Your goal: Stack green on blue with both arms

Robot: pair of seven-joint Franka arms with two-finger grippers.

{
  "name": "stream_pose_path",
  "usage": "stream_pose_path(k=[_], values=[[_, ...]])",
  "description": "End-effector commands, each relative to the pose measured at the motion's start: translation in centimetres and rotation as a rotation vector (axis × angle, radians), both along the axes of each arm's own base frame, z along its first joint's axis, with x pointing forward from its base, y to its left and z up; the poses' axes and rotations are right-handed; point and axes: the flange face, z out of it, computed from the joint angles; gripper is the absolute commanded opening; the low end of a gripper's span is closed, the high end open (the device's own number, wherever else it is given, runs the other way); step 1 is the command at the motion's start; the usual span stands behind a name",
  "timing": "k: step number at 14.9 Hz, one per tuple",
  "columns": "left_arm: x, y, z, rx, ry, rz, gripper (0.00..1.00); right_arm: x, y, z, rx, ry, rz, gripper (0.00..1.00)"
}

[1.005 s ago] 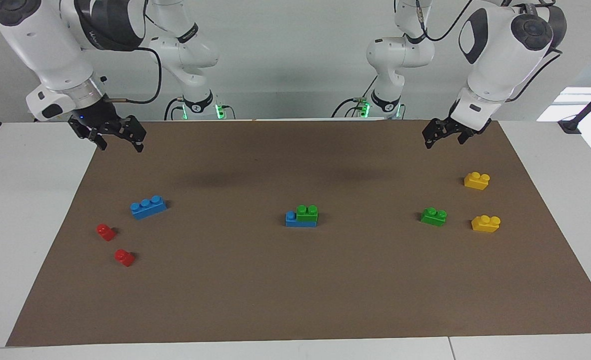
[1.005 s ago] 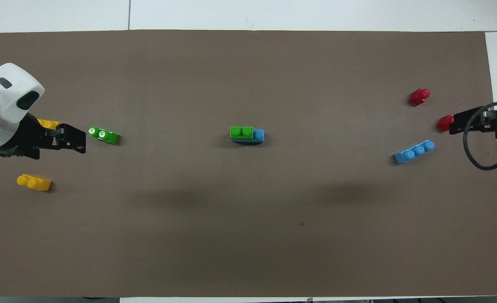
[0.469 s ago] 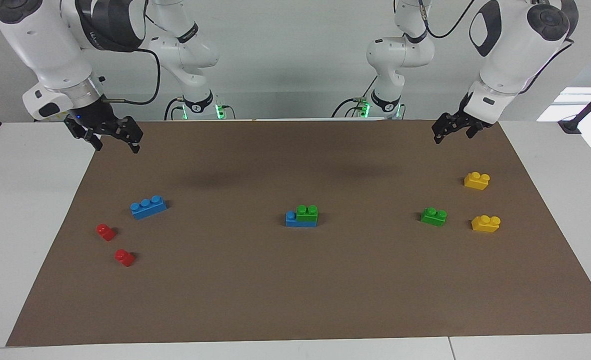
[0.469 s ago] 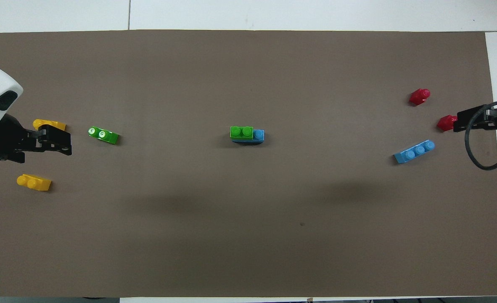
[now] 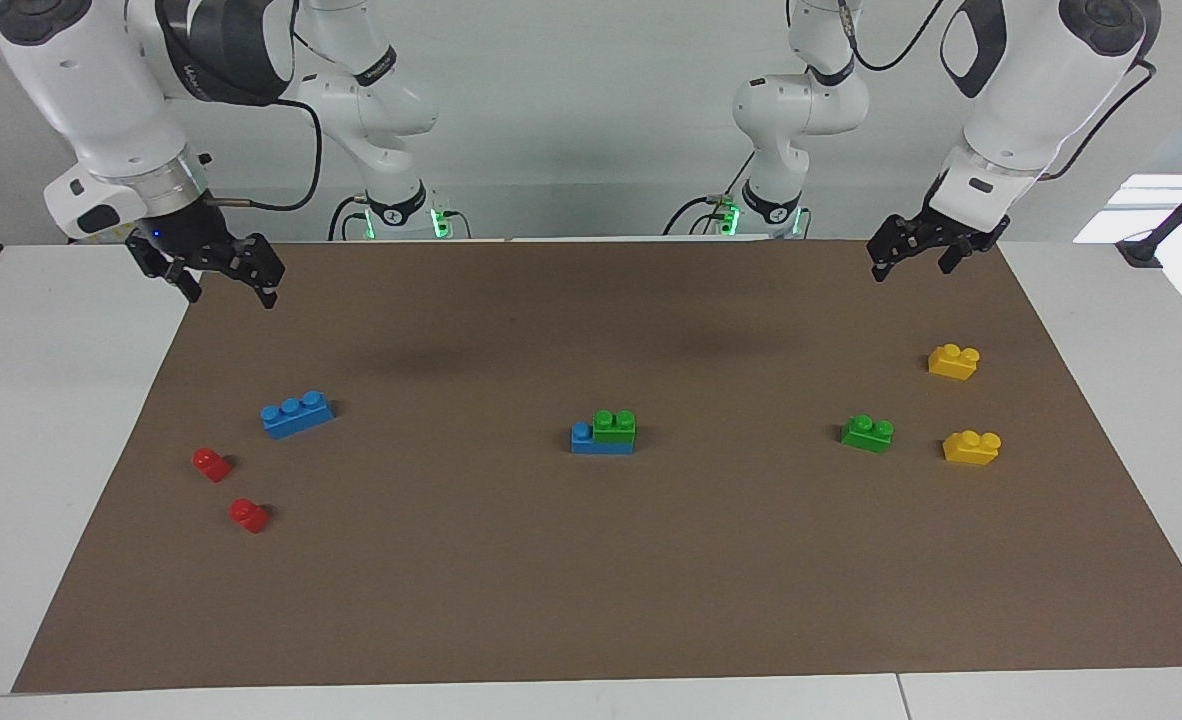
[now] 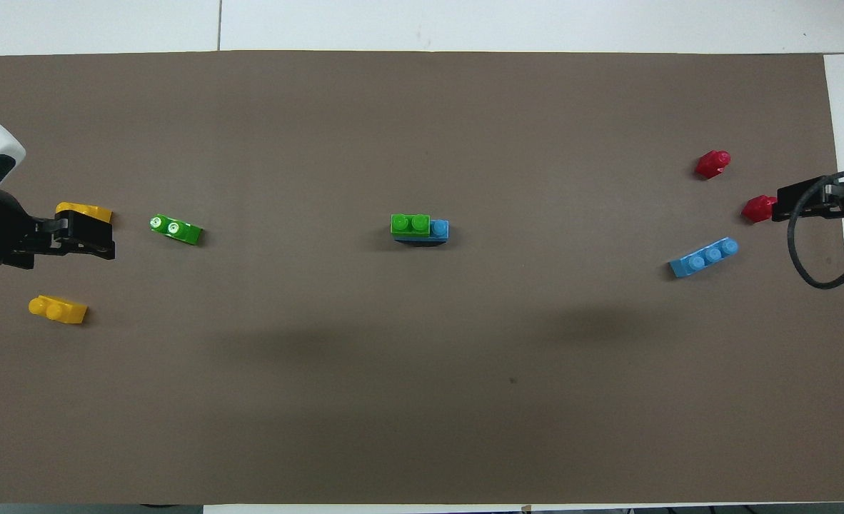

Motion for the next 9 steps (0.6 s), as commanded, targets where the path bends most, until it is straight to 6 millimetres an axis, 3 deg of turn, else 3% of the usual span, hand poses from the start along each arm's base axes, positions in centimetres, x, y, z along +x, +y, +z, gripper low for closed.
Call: stream_pose_path(k=[1,9], values=[[-0.05,0.77,0.08,-0.007,-0.013,-0.005,1.0,-0.46,0.03,0.08,-0.012,-0.005,0.015,1.0],[-0.17,0.87,0.43,-0.007,-0.022,0.001,1.0,-0.58,0.0,0.03,-0.007,0.0,0.012,1.0]])
